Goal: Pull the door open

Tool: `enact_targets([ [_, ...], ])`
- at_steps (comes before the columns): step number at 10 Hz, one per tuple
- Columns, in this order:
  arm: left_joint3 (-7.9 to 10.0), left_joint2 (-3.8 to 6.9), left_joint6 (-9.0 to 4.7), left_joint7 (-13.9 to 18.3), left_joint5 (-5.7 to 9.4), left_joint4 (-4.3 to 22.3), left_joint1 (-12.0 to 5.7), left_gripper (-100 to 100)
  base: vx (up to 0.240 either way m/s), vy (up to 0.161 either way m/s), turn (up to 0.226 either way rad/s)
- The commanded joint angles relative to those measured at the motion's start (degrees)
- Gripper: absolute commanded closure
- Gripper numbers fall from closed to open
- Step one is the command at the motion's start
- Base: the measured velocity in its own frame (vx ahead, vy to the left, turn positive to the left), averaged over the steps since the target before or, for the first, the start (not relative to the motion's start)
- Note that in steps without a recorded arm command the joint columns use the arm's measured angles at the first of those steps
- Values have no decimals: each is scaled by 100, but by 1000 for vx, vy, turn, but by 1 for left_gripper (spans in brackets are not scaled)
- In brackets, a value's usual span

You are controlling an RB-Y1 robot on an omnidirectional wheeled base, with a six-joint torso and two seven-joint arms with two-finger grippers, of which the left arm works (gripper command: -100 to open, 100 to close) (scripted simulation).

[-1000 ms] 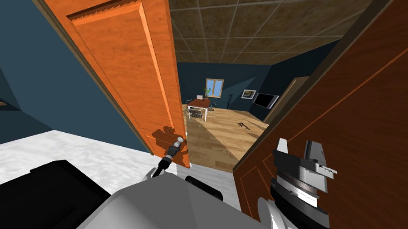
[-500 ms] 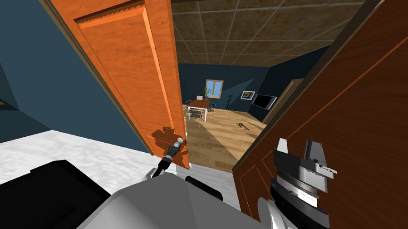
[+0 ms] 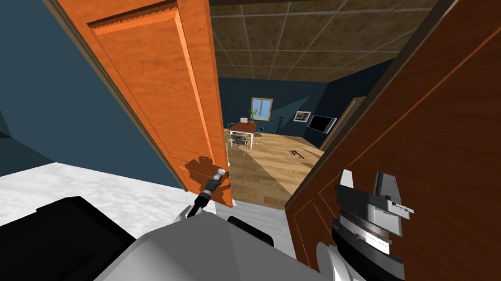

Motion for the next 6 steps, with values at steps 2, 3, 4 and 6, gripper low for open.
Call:
enact_targets([
  [2,-64,2,-11,378,91,21,-9,100,-28,16,-36],
  [3,-88,12,-13,545,138,29,-16,100,-36,12,-47],
  [4,-112,21,-14,702,185,37,-23,100,-40,17,-64],
  [6,-136,31,-15,898,233,44,-31,100,-31,13,-30],
])
